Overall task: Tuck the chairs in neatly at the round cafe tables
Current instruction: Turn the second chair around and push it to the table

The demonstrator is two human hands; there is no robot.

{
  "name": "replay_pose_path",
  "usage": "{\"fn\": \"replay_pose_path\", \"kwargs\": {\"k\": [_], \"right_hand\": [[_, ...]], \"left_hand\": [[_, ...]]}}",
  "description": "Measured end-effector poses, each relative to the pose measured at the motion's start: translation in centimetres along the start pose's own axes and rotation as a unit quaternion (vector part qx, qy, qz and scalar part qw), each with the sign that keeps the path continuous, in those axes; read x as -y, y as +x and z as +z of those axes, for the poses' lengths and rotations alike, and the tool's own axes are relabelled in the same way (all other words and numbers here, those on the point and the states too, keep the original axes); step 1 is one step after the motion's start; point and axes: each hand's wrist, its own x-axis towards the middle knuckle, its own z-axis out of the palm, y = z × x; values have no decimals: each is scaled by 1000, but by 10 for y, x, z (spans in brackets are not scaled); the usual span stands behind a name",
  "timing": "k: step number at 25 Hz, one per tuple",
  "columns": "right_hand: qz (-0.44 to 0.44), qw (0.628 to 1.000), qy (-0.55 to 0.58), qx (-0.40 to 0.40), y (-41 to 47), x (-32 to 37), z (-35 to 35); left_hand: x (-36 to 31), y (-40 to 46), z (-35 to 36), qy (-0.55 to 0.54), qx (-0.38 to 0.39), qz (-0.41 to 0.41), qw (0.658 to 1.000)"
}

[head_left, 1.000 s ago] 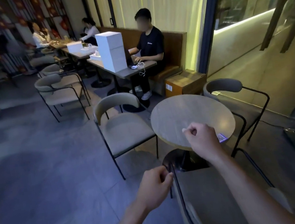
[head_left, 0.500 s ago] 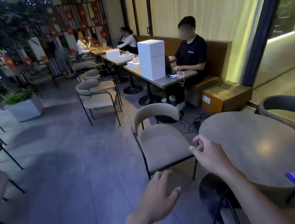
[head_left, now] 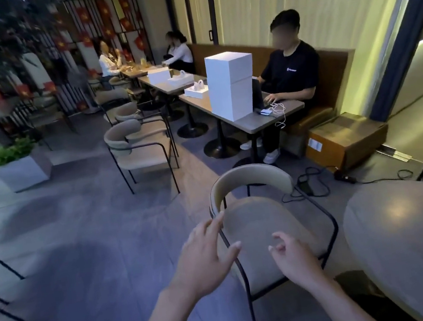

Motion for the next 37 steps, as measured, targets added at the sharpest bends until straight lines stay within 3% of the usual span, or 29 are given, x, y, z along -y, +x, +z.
{"fn": "replay_pose_path", "kwargs": {"k": [4,10,14,19,22,29,37], "right_hand": [[18,1000,5,-19,81,39,23],[81,991,8,-110,199,98,34],[108,978,11,-178,257,116,23],[142,962,50,-226,331,94,26],[156,958,56,-233,373,69,43],[203,968,46,-143,437,31,106],[285,939,35,-191,485,-8,127]], "left_hand": [[68,82,-1,-7,28,18,999],[151,230,-7,7,150,98,984],[164,341,-10,17,164,146,975],[153,486,19,115,150,232,954],[143,552,46,184,153,293,926],[118,650,165,261,232,403,846],[82,677,302,247,323,515,755]]}}
